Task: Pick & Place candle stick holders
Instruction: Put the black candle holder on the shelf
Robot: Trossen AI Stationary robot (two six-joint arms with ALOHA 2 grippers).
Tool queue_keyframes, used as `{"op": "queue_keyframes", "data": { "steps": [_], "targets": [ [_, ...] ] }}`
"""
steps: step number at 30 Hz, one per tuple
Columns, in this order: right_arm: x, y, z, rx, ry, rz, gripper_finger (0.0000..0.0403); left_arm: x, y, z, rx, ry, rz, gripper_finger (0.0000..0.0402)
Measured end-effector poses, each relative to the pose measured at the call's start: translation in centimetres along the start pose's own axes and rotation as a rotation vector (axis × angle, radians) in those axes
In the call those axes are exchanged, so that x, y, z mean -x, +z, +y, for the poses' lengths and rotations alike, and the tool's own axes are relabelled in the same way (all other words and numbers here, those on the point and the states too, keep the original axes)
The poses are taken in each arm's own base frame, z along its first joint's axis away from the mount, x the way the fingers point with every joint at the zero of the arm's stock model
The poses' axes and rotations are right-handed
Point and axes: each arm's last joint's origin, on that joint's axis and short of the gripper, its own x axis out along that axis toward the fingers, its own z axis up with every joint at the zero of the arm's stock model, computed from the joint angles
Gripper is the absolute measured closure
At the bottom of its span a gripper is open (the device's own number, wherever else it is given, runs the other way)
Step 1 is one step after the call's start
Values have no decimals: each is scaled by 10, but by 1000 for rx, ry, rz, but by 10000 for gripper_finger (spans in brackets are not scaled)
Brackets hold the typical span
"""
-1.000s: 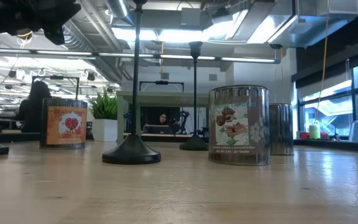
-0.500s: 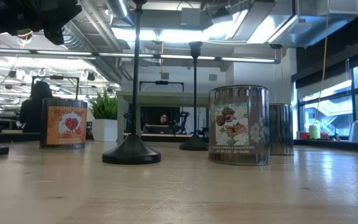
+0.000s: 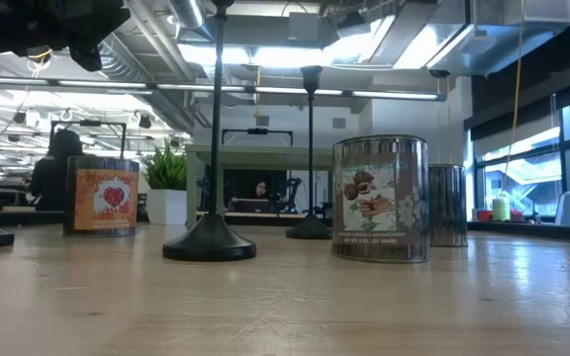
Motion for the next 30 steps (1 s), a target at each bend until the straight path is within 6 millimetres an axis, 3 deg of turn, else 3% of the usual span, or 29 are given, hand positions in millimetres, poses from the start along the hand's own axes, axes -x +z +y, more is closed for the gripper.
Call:
{"op": "queue_keyframes", "data": {
  "steps": [8,16,20,25,30],
  "targets": [
    [0,0,-3,25,-95,-1,358,0,0,0,0,0,1,300],
    [0,5,-7,39,-250,-56,366,0,-1,0,-1,0,7,300],
    [4,10,-15,52,-522,-115,366,0,-1,0,-1,0,7,300],
    [15,16,-27,-74,-954,-246,366,0,-1,0,-1,0,7,300],
    [24,24,-32,-143,-1078,-348,367,0,-1,0,0,0,7,300]
  ]
}}
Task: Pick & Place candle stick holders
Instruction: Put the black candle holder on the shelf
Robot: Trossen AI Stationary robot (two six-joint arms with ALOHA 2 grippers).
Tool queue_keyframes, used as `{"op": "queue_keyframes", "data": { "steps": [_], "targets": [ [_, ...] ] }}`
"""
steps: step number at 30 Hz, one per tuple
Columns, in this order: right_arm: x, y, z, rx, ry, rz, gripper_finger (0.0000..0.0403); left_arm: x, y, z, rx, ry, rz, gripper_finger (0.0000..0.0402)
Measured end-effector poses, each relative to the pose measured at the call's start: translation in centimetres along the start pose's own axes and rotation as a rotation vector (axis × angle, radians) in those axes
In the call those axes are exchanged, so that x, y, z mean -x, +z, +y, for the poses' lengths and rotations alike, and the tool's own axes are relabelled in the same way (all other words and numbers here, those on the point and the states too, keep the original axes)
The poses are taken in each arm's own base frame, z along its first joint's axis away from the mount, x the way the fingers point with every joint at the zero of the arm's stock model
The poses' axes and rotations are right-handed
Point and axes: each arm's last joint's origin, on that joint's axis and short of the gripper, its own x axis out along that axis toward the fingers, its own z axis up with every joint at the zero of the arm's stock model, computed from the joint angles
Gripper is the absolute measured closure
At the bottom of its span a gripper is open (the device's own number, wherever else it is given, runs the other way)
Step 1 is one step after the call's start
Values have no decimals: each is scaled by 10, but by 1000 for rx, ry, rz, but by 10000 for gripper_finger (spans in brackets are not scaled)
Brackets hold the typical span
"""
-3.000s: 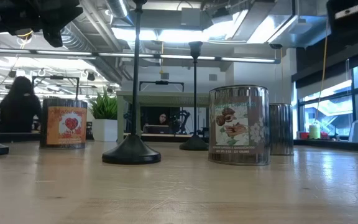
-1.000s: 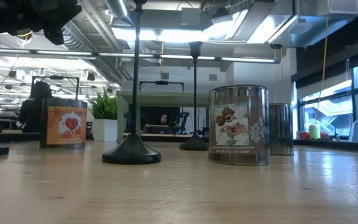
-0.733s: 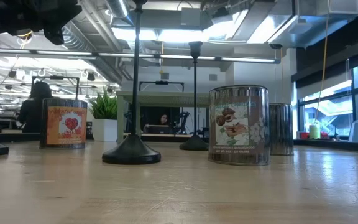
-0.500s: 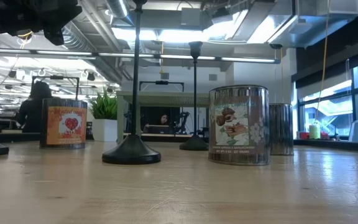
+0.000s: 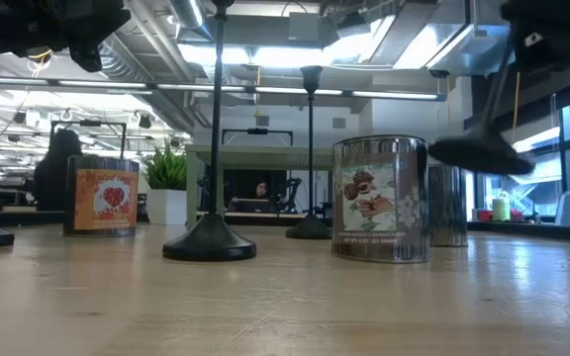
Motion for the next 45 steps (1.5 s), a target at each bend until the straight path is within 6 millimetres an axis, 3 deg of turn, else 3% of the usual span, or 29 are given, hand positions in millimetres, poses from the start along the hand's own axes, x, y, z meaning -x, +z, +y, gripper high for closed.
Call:
{"op": "queue_keyframes", "data": {
  "steps": [4,11,18,23,26,32,40,45],
  "targets": [
    [-1,23,-6,-89,-61,-66,367,0,0,0,7,0,0,300],
    [4,80,-27,-87,-248,-135,367,0,0,0,8,1,-1,300],
    [13,137,-71,62,-624,-116,367,0,1,0,10,4,-6,300],
    [13,166,-107,86,-857,-117,367,0,1,0,27,4,-6,300],
    [10,172,-127,117,-888,-124,367,0,1,0,29,6,-8,300],
    [0,175,-167,86,-777,-147,367,0,5,2,36,79,-48,300],
    [-26,165,-234,21,-731,-49,367,1,8,3,45,107,-84,300],
    [-43,146,-279,-44,-711,42,367,1,8,3,68,106,-85,300]
  ]
}}
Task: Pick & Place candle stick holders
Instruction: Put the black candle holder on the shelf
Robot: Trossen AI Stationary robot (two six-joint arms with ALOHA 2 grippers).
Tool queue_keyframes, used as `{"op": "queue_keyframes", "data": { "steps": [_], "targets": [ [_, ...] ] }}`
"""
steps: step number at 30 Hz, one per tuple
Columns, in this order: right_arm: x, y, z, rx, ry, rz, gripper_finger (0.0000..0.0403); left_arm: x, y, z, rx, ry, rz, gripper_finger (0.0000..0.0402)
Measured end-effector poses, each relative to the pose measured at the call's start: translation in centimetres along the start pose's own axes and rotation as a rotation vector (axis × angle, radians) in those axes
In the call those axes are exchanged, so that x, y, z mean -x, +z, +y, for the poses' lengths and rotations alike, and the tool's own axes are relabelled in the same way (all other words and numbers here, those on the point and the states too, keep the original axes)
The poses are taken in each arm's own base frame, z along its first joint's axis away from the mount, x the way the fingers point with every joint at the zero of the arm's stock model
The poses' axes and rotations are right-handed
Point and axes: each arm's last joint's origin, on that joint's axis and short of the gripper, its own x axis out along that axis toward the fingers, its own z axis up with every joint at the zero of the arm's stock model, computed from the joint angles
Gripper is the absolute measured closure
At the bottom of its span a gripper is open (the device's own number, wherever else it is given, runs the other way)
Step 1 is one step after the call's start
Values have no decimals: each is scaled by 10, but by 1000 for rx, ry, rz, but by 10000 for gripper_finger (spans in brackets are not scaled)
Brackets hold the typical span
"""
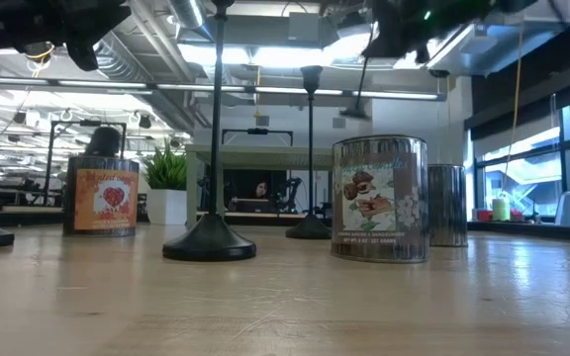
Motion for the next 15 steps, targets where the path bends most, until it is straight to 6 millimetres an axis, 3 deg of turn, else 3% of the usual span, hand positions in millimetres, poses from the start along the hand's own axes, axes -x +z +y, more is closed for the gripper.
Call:
{"op": "queue_keyframes", "data": {
  "steps": [6,15],
  "targets": [
    [-37,-22,-21,-27,13,55,367,0,0,0,0,0,0,300],
    [-61,-39,-33,-39,38,77,367,0,0,0,-1,-1,1,300]
  ]
}}
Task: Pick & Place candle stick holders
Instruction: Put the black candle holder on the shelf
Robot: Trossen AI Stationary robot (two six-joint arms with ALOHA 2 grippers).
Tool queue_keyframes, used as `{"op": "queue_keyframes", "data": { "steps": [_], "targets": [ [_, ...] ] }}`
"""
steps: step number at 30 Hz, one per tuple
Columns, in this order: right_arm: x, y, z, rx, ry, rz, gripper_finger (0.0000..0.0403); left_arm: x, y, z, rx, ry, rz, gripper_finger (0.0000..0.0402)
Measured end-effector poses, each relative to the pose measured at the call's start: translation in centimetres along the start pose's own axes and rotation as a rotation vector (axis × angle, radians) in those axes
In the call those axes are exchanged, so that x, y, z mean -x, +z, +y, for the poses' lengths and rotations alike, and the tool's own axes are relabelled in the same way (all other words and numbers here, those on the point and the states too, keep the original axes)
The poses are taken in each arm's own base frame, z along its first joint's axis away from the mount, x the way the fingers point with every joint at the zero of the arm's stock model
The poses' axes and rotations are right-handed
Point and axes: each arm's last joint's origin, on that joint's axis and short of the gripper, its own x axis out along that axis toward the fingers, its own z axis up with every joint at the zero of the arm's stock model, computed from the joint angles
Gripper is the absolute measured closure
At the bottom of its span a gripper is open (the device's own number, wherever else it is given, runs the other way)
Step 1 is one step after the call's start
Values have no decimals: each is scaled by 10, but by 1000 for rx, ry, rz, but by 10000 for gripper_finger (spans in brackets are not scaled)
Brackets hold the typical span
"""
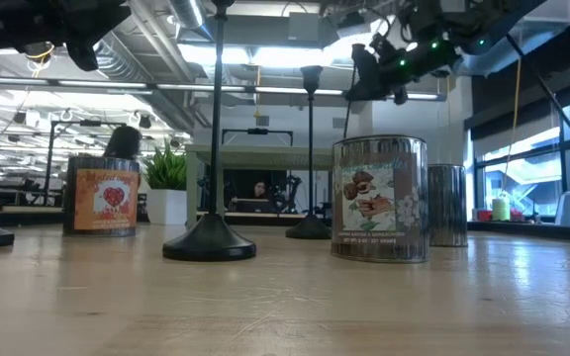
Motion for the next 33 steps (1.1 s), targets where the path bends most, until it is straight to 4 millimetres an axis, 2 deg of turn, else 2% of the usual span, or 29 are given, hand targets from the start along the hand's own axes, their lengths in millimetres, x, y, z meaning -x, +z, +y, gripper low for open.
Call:
{"op": "queue_keyframes", "data": {
  "steps": [10,20,33],
  "targets": [
    [-15,-9,-2,9,-6,-2,367,0,0,0,-1,-1,1,300],
    [-16,-11,-1,70,16,5,362,0,-1,0,-2,-1,6,300],
    [-17,-12,-1,70,36,15,294,0,-1,0,-2,-1,6,300]
  ]
}}
